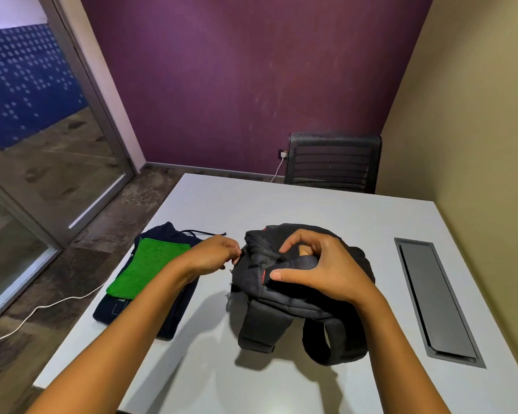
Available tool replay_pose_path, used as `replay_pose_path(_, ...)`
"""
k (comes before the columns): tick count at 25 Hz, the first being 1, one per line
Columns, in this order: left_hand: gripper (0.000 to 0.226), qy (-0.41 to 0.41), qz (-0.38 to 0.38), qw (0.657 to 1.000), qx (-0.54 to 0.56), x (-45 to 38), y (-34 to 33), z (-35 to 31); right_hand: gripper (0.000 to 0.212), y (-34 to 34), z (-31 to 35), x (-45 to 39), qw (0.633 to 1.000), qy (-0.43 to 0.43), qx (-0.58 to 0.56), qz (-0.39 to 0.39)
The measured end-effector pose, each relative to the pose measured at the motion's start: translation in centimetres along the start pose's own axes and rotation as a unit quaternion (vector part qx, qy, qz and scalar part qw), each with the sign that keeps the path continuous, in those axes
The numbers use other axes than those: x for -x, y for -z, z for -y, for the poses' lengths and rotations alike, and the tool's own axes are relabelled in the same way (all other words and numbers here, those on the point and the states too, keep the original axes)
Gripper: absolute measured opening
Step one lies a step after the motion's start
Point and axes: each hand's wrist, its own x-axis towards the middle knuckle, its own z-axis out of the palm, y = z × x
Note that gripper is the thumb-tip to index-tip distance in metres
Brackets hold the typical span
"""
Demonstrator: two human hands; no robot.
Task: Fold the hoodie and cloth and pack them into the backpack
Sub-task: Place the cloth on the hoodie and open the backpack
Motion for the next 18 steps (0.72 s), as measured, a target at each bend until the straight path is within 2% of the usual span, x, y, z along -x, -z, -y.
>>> replay_pose_path(3, 0.029, -0.048, 0.022, 0.998, 0.017, 2.4, 0.7, -3.6, 0.022, -0.6, -0.2, -0.7, 1.0, -0.002, 0.013, -0.027)
replay_pose_path(6, 0.031, -0.079, -0.005, 0.992, -0.097, 4.1, -0.1, -6.3, 0.023, -1.2, -0.1, -1.0, 0.998, -0.012, 0.041, -0.04)
replay_pose_path(8, 0.032, -0.09, -0.025, 0.983, -0.156, 4.7, -1.5, -7.3, 0.026, -1.9, 0.1, -1.0, 0.994, -0.014, 0.097, -0.045)
replay_pose_path(11, 0.038, -0.113, -0.031, 0.98, -0.159, 5.0, -2.6, -7.7, 0.009, -3.7, 0.5, -1.2, 0.98, 0.021, 0.183, -0.082)
replay_pose_path(13, 0.041, -0.124, -0.026, 0.986, -0.112, 4.6, -2.4, -7.1, 0.006, -4.5, 0.5, -1.2, 0.973, 0.035, 0.201, -0.107)
replay_pose_path(16, 0.021, -0.153, -0.062, 0.985, -0.047, 3.2, -1.9, -5.3, 0.011, -4.8, 0.3, -1.2, 0.982, 0.0, 0.155, -0.105)
replay_pose_path(17, 0.016, -0.181, -0.059, 0.979, -0.065, 2.8, -1.9, -4.4, 0.012, -4.7, 0.1, -1.2, 0.988, -0.026, 0.119, -0.096)
replay_pose_path(18, 0.023, -0.214, -0.034, 0.971, -0.104, 2.5, -1.9, -3.5, 0.012, -4.4, 0.0, -1.2, 0.992, -0.051, 0.08, -0.087)
